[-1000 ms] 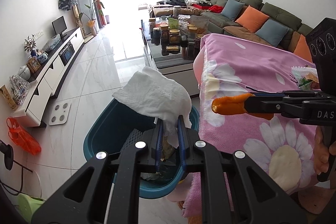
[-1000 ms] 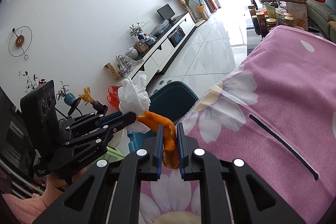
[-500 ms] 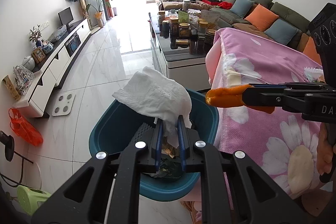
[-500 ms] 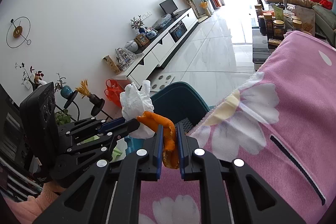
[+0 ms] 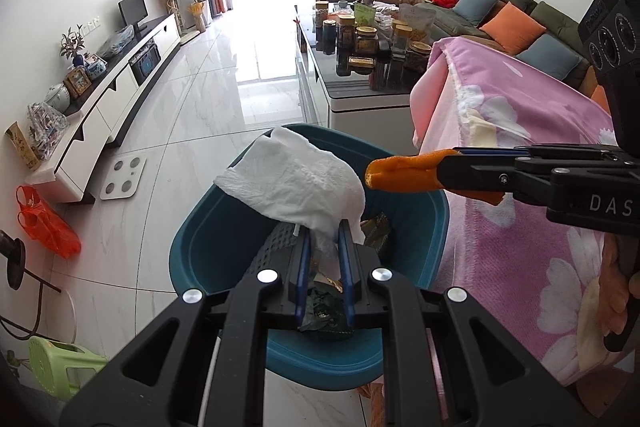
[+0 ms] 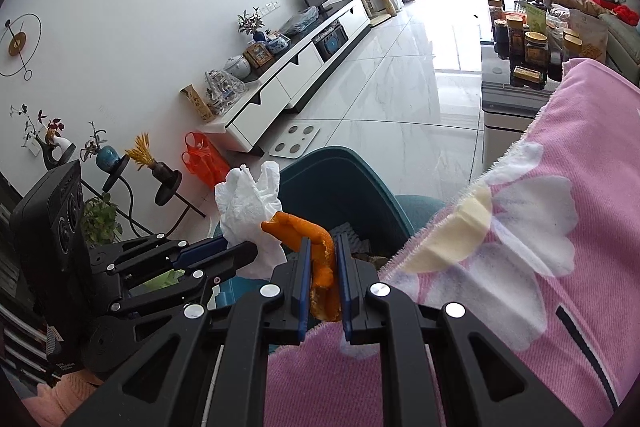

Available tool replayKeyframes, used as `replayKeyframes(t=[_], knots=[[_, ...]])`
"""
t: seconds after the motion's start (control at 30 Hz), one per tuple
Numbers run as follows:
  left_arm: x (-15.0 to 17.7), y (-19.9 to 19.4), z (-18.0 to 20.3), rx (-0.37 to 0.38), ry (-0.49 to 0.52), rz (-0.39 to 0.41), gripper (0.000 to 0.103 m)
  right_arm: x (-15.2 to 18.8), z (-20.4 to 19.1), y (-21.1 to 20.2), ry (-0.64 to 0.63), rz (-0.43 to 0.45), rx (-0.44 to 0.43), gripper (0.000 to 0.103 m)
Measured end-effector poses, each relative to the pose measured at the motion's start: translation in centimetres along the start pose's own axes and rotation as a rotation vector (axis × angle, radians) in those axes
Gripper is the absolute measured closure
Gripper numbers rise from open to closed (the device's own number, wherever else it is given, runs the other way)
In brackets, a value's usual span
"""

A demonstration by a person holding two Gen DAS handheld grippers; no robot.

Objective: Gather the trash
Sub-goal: 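Open both tools over the teal bin to drop the tissue and peel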

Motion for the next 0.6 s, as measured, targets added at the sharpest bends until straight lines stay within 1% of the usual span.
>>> replayKeyframes(t=[0.13, 0.27, 0.3, 0.33, 0.37, 0.57, 0.6], knots=[[0.2, 0.8, -0.3, 0.002, -0.016, -0.015, 0.086, 0.0, -0.1, 1.2, -0.003, -0.028, 0.021, 0.091], [0.3, 1.7, -0.6, 0.015, -0.04, -0.031, 0.086, -0.1, -0.1, 2.0, 0.009, -0.059, 0.03, 0.087], [0.3, 2.0, -0.7, 0.018, -0.043, -0.033, 0.086, -0.1, -0.2, 2.1, 0.009, -0.061, 0.029, 0.087], [0.3, 2.3, -0.7, 0.018, -0.049, -0.034, 0.082, -0.2, -0.2, 2.0, 0.01, -0.056, 0.03, 0.086], [0.3, 2.5, -1.0, 0.017, -0.056, -0.037, 0.081, -0.4, -0.2, 2.1, 0.011, -0.055, 0.031, 0.086], [0.3, 2.7, -1.2, 0.016, -0.08, -0.032, 0.079, -0.2, 0.0, 1.7, 0.027, -0.048, 0.013, 0.086], [0.3, 2.5, -1.2, 0.013, -0.078, -0.025, 0.076, -0.2, 0.1, 1.4, 0.031, -0.044, 0.008, 0.086]])
Point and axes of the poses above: each gripper's, at about its wrist camera, not at the fingertips, and y roughly the way its jaws point, z to its right, x to its underside, the point moved 6 cm from there along y, roughly the way its jaws point, and after that the axes turned 5 degrees about y, right-handed, at the moved point
